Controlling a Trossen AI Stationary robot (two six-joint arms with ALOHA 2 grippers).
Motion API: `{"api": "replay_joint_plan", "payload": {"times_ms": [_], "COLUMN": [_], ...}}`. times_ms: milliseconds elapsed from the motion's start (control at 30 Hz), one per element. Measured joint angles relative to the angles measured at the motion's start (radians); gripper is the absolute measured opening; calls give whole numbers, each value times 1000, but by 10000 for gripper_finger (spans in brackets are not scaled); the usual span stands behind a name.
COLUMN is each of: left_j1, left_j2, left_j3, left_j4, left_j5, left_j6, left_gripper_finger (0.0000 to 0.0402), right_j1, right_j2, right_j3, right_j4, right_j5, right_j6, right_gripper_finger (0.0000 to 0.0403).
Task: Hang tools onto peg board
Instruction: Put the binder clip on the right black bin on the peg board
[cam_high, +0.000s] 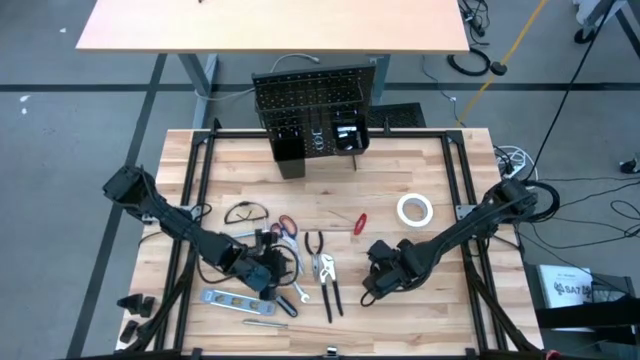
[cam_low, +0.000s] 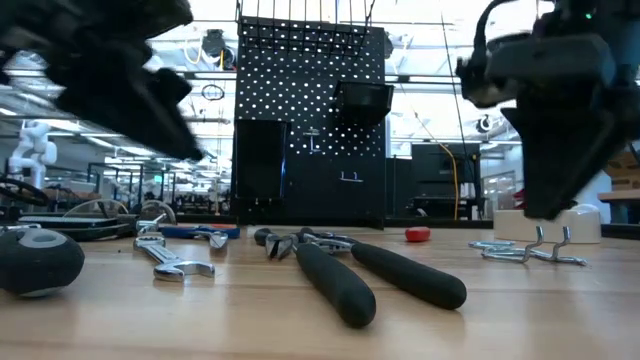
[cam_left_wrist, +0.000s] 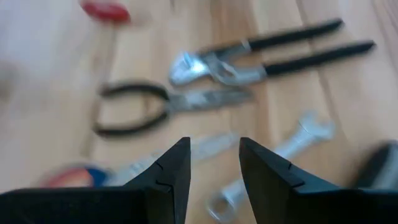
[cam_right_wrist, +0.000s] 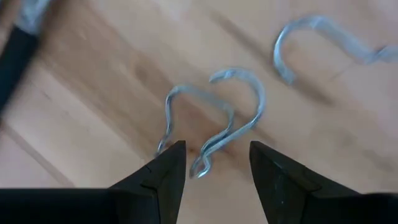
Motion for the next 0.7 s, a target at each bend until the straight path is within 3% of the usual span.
{"api": "replay_joint_plan", "payload": {"times_ms": [200,467,700], "left_j1": [81,128,127], "left_j2": [-6,-6,-6], "left_j3": [0,0,0], "left_j4": [112,123,122], "left_j5": [30,128,130], "left_j6": [163,192,194], "left_gripper_finger": [132,132,132], "right_j1": [6,6,-1], "right_j2": [14,17,46], "right_j3": [0,0,0], "right_j4": [37,77,61], "right_j5": [-81,-86,-82], "right_j6": [64,78,66], "right_gripper_finger": [169,166,113]}}
